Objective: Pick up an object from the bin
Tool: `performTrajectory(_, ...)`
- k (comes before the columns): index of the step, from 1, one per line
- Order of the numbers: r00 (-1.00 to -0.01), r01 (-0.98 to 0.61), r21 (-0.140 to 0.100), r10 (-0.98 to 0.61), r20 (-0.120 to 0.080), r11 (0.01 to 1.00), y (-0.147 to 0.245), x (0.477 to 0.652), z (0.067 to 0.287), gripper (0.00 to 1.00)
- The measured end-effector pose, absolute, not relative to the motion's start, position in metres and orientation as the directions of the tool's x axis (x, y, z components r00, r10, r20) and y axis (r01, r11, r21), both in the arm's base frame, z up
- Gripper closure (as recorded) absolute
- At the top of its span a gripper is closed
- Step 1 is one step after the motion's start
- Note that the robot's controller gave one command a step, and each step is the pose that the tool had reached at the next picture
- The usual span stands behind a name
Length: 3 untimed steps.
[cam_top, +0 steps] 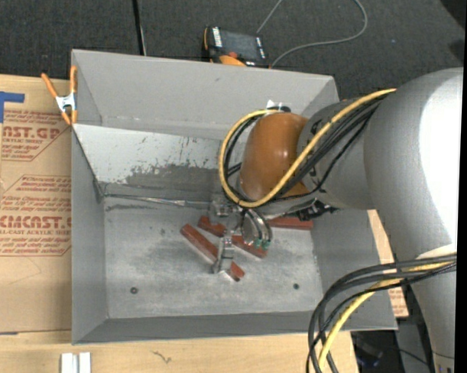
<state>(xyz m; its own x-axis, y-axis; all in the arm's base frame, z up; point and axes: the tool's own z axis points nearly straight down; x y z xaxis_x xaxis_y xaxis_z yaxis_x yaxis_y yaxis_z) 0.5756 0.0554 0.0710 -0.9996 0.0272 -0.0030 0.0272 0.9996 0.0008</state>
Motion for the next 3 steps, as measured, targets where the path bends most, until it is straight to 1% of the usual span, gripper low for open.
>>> performTrajectory(1,-0.99,0.142,0.002,0.142,-0.004,0.99,0.073,0.527,0.071,0.0)
performTrajectory(2,-0.99,0.142,0.004,0.142,-0.012,0.99,0.073,0.53,0.074,1.0)
performTrajectory(3,-0.989,0.148,0.002,0.148,-0.008,0.989,0.04,0.549,0.21,1.0)
